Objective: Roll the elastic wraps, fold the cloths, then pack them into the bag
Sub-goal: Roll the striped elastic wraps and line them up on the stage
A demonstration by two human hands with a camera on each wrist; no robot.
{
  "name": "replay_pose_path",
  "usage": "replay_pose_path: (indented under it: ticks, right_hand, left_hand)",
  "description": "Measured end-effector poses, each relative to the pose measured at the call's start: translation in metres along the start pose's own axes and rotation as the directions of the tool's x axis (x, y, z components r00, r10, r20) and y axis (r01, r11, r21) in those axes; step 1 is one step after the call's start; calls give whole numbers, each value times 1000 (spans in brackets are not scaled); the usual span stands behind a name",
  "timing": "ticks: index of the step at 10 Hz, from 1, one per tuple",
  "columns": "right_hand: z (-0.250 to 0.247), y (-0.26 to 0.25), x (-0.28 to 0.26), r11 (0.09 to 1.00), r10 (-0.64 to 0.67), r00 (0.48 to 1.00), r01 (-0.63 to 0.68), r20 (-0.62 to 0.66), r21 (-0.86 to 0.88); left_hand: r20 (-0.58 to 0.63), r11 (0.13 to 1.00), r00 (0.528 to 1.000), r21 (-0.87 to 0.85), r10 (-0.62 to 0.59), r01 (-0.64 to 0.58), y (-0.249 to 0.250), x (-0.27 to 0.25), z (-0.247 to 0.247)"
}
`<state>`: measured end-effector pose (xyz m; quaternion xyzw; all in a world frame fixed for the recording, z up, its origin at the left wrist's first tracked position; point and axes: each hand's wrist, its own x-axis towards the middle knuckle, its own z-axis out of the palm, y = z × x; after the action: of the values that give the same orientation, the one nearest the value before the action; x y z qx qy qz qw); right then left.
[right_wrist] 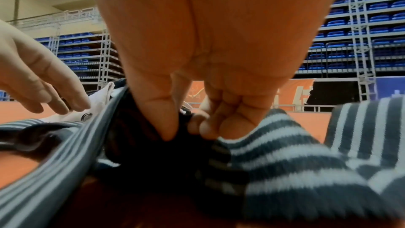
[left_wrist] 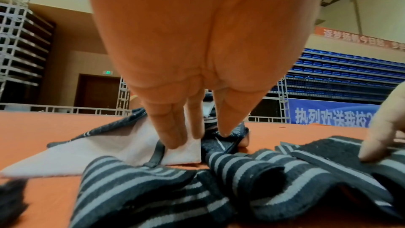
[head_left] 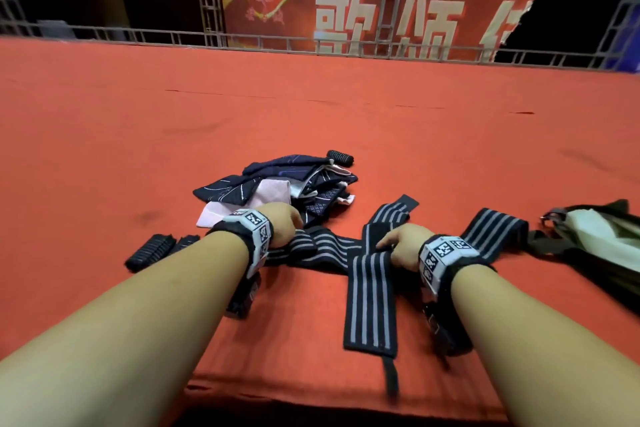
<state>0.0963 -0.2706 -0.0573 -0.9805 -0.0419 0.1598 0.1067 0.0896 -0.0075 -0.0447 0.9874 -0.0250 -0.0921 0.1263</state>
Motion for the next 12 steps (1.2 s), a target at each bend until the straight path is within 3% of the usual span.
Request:
replay_pose_path:
  ticks: [1, 2, 3, 5, 8, 9, 10, 11, 12]
  right_hand:
    - [-19, -20, 0, 998, -68, 995, 67, 71, 11]
    - [-29, -50, 23, 983, -124, 982, 141, -143, 118]
    - [-37, -70, 18, 987, -99, 991, 109, -86, 116]
    - [-4, -84, 72, 988, -151, 983, 149, 106, 28]
    - [9, -83, 130, 939, -153, 983, 175, -97, 294]
    - [8, -83, 136, 881, -188, 977, 213, -99, 423]
    - [13, -88, 151, 763, -257, 961, 269, -106, 588]
    - [12, -106, 158, 590, -370, 926, 296, -74, 751]
    - [1, -124, 151, 492, -366, 927, 269, -84, 828]
  left_hand:
    - [2, 1000, 1000, 5, -16, 16, -13, 17, 5]
    - [13, 999, 999, -4, -44, 44, -24, 40, 11]
    - [7, 997, 998, 53, -60, 59, -36, 57, 15]
    - [-77, 996, 995, 70, -58, 63, -56, 78, 18]
    - [-100, 993, 991, -90, -90, 81, -78, 106, -6]
    - [-87, 978, 993, -199, -83, 64, -85, 111, -7]
    - [-125, 956, 985, -285, -115, 75, -87, 111, -12]
    - [-3, 883, 994, -461, -105, 92, -84, 108, -17]
    - [61, 967, 996, -244, -59, 73, -74, 105, -14]
